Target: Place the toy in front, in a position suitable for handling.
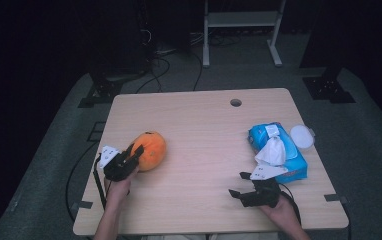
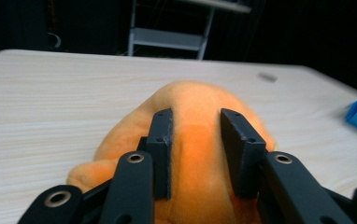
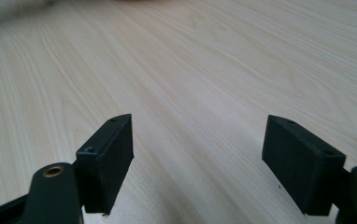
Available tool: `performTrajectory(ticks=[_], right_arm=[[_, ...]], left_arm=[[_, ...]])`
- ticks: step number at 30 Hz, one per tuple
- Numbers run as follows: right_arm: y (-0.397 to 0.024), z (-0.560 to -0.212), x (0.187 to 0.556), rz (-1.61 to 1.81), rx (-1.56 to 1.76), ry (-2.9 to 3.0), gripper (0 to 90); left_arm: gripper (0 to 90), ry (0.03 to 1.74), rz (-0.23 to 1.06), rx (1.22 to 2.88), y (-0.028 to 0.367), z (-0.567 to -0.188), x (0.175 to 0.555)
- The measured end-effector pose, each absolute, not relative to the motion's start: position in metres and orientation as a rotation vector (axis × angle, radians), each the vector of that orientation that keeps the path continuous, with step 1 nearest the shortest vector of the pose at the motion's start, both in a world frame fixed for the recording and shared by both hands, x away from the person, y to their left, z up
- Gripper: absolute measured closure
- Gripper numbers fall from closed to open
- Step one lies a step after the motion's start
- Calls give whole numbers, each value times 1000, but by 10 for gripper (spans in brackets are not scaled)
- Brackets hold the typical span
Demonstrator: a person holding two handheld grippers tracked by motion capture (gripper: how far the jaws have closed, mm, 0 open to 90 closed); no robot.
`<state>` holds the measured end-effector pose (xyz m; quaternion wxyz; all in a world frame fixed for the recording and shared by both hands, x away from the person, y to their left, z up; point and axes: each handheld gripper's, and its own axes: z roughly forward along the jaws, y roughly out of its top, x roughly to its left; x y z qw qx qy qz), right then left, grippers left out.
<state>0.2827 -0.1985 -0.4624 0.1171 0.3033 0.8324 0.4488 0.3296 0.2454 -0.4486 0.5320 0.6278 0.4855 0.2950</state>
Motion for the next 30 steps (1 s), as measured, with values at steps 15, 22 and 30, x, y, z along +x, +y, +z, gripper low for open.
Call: performTrajectory(ticks=[15,22,30], right_arm=[[-204,-452,281,1369,879,2397,238],[-222,-428,274,1436,840,2311,238],[-255,-416,270,1433,910,2194,238]], left_arm=[[742,1192,600,1437,246,-430,346],[741,1044,576,1449,220,-396,342],[736,814,461,1535,156,-385,318]])
